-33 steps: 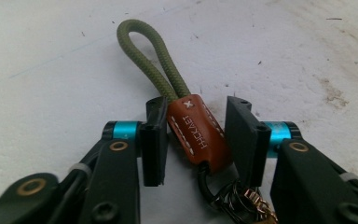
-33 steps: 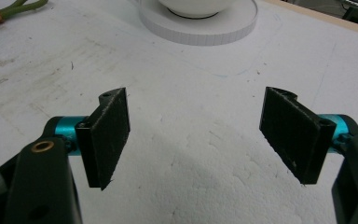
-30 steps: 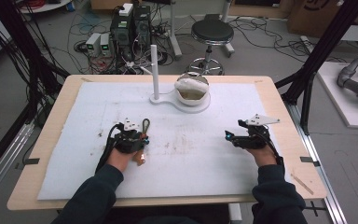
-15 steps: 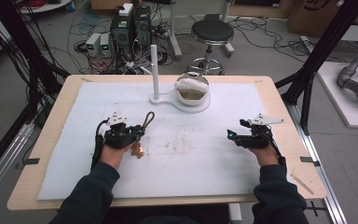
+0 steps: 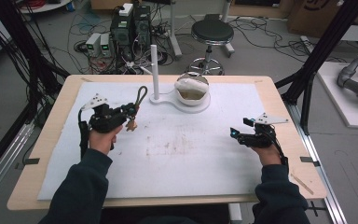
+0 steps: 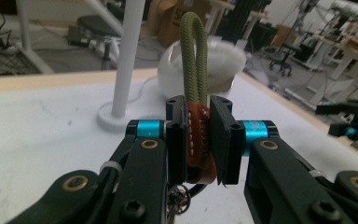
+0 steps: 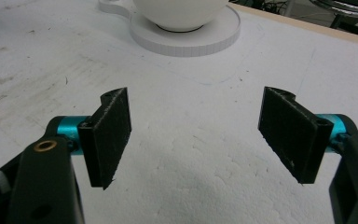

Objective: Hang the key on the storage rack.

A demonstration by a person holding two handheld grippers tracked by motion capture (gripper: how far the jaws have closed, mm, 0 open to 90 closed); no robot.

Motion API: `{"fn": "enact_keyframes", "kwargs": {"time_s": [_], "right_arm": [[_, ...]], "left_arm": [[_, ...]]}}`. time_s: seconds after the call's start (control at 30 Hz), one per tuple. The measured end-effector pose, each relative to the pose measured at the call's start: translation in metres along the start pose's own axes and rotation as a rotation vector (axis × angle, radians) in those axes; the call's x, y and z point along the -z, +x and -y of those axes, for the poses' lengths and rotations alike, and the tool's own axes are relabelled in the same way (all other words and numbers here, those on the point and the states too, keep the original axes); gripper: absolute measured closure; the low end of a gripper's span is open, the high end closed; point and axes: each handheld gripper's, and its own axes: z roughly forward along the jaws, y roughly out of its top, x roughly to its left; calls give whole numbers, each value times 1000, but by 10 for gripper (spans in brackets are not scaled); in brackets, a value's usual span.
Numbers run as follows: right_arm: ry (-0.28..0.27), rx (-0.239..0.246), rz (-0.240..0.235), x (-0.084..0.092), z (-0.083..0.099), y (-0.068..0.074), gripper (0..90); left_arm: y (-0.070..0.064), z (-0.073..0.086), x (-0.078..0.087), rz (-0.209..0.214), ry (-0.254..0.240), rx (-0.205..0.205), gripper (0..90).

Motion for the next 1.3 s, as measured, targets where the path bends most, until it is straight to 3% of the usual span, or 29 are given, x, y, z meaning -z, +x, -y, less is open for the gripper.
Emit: {"fn": "enact_keyframes", "kwargs": {"time_s": [0.2,0.5,0.63,1.1,1.23,1.3], "right_arm": [[-2,5,0,0,0,0,257],[6,5,-7,-2,0,1,257],[9,5,-8,-2,1,1,257],[11,10,-13,-3,1,1,257],[15,13,-13,-3,2,0,257],[16,9,-14,-3,2,1,257]], "left_arm": [[2,-28,-8,55,-56,0,769],[7,-58,-36,67,-32,8,769],[11,-60,-51,25,17,8,768],[20,-61,-78,-93,86,25,767],[22,-58,-82,-115,96,22,750],[24,-54,-81,-124,80,43,692]]}}
